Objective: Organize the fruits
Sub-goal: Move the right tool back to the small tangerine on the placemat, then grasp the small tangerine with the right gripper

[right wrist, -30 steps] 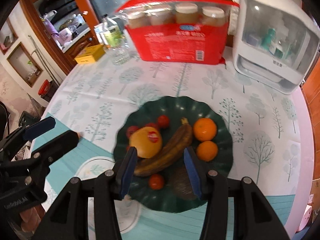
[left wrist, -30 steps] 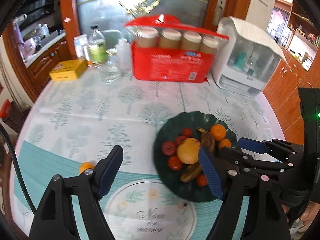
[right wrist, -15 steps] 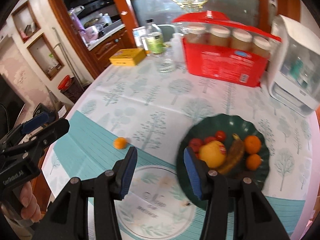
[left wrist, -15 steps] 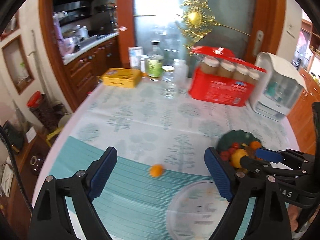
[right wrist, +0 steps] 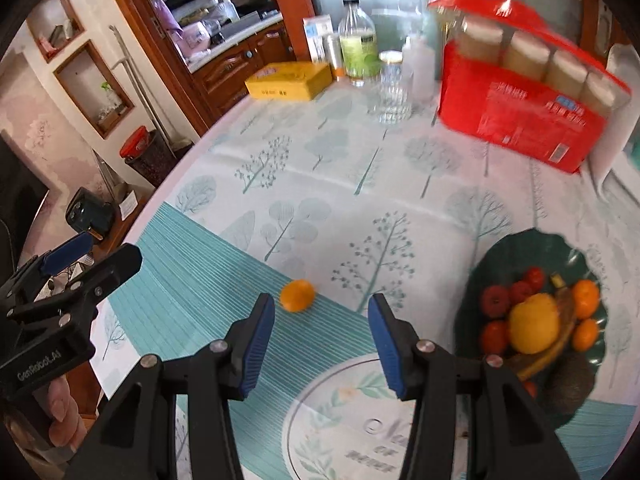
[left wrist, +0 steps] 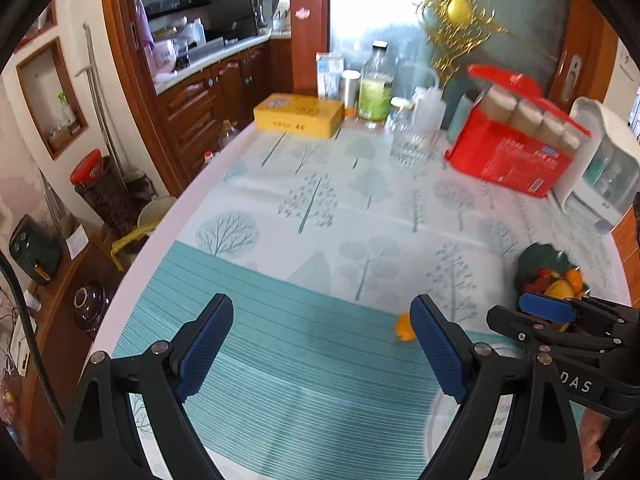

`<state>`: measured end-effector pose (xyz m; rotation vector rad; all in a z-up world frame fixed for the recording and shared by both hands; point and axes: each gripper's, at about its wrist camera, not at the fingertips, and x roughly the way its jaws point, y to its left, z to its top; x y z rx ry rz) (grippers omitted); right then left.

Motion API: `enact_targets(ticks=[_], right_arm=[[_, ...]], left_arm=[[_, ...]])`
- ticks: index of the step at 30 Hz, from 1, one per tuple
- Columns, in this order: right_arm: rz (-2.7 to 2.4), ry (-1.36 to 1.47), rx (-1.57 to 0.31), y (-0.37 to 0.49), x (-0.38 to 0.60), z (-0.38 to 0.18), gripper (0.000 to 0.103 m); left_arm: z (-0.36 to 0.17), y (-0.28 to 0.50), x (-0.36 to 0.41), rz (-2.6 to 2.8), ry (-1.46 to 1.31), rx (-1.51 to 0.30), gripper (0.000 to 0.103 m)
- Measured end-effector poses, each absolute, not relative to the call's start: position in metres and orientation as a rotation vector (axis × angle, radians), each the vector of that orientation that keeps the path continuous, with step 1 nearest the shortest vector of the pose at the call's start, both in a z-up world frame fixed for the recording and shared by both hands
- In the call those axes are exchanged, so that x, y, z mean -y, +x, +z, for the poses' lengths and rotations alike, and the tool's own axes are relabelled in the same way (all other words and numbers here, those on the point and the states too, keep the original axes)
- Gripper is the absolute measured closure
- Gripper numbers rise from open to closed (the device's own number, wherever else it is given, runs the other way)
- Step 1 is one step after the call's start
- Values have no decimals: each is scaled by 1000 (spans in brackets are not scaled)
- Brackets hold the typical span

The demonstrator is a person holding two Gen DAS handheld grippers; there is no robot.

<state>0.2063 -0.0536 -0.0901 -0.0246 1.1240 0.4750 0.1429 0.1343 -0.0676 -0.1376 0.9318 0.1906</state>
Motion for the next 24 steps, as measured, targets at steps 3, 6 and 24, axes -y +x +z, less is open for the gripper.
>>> enact_targets(ticks=[3, 6, 24], right_arm=[[460, -19, -1161, 211, 41, -114, 54], [444, -8, -1190, 215, 33, -134, 54], [362, 33, -1261, 231, -8, -190, 61]], left_arm=[[-87, 148, -143, 183, -143, -964, 14], [-109, 156, -152, 170, -155, -998, 14], [-150, 179, -180, 126, -178, -1054, 14]])
